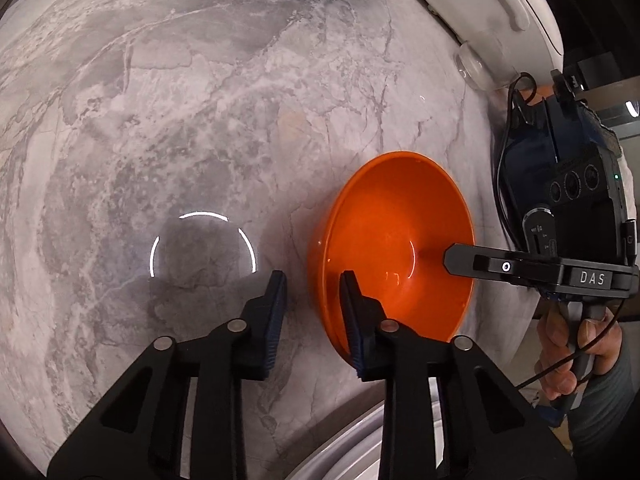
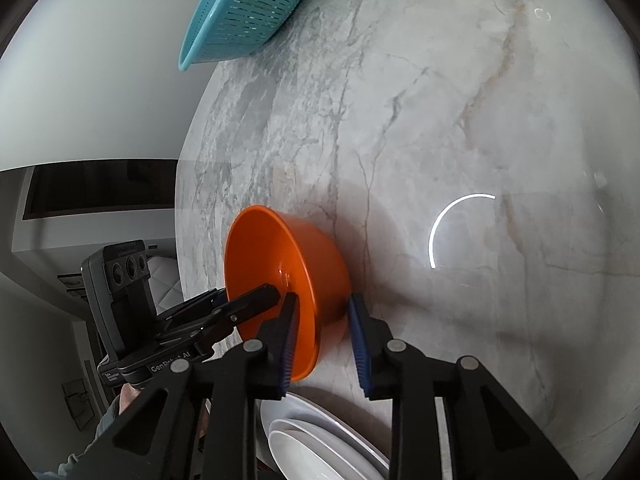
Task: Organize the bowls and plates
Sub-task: 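Carry the orange bowl into the white bowl and open both tools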
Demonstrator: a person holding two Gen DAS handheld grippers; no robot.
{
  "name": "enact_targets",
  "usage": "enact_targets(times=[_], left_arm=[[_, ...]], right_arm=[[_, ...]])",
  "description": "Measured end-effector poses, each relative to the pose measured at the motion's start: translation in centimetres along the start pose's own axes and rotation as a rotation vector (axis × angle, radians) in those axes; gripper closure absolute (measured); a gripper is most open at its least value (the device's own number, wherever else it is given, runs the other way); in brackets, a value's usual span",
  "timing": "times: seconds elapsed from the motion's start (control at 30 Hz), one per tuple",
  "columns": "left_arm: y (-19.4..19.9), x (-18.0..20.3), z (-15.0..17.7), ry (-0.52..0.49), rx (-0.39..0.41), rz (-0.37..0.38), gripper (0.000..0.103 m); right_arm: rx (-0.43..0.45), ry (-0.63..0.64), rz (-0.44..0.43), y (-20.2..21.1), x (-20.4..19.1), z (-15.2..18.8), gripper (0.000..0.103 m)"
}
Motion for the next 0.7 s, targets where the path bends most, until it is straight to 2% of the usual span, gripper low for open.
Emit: enact_targets(times=[0.03,0.07,0.37,0.53,0.7], left_arm=[[-0.1,0.2,0.0,-0.003,-0.003,0.004,0.087],[-0.1,0.3,0.2,-0.006,-0.006,0.002,0.087],[1.2,-0.1,0.8,0.017,0.001,-0.007,0.088],[4.4,-0.6,1.6,0.046,0.037,-0.005,0.088],[8.9,-1.5,3.7,0.079,0.081,-0.015,0.087]], right_arm=[[-0.003,0.007,0.011,-0.2,-0.1,0.0,0.084],[-0.006,0.014,0.022,-0.2,-0.1,0.0,0.085],[-0.013,0.024,0.067,-0.4,-1.2,0.2,0.086],[-0.016,0.035,0.053,-0.4,-3.0,0.7,0.086],[-0.034,0.084,0.026,-0.4,-6.1,2.0,0.086]])
Point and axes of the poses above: each gripper's, at about its wrist camera, not at the fingertips, and y roughly against the way its jaws point, x to its right, z to its underside, the point moved 6 cm from there along -y, roughly the way its jaws point, and after that the axes turned 7 degrees about x, right-handed, at the moved point
